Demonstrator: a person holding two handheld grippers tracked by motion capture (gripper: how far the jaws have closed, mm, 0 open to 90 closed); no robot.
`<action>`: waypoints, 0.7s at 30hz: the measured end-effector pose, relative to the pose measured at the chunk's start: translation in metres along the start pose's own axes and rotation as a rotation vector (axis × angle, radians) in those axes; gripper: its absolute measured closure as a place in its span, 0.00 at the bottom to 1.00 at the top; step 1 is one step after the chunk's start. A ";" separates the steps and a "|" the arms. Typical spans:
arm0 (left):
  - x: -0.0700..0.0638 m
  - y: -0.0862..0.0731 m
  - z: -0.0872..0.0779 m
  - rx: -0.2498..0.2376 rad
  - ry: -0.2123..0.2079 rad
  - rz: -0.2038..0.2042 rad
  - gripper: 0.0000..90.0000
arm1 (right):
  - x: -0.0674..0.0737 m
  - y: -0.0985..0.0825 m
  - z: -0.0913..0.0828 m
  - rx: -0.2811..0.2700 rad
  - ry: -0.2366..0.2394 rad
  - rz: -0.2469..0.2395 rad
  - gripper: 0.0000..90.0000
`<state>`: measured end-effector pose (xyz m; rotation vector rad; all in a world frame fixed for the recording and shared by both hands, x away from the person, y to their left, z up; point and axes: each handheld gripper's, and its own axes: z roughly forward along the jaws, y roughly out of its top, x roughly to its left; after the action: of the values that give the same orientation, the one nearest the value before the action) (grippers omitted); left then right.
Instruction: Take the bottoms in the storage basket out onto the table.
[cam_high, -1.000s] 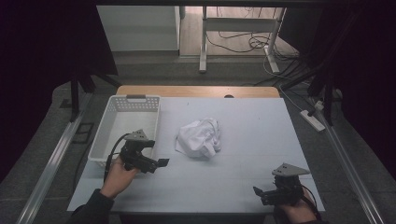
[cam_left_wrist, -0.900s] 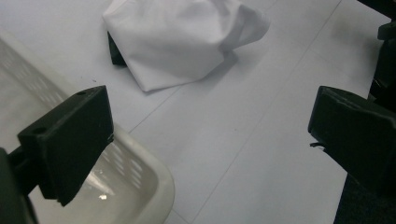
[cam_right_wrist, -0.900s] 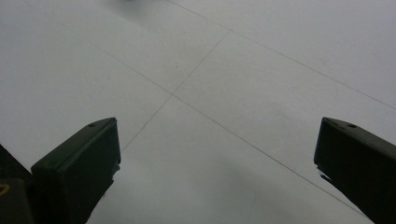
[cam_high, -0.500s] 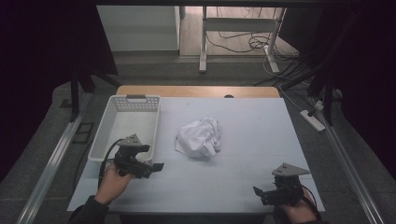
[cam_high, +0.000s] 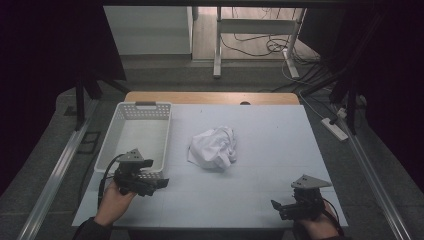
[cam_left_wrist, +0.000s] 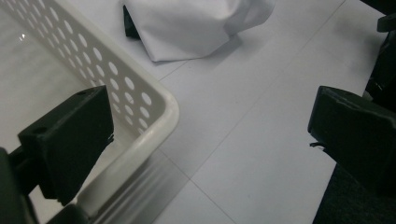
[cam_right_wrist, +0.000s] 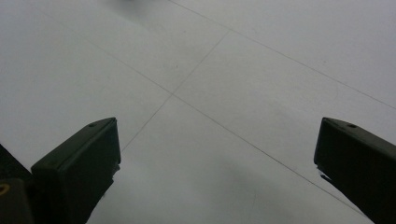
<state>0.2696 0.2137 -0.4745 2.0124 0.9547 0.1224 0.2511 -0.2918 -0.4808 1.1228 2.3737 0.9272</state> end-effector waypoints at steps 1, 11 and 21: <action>0.000 -0.001 -0.002 -0.002 0.001 -0.003 0.01 | 0.000 0.000 0.000 0.000 0.000 0.000 0.01; 0.000 -0.017 -0.018 -0.021 0.018 -0.034 0.01 | 0.000 0.000 0.000 0.002 -0.002 0.001 0.01; -0.001 -0.032 -0.031 -0.029 0.038 -0.059 0.01 | 0.000 0.000 0.000 0.004 -0.003 0.001 0.01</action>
<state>0.2378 0.2441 -0.4795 1.9598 1.0294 0.1414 0.2511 -0.2914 -0.4810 1.1264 2.3743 0.9208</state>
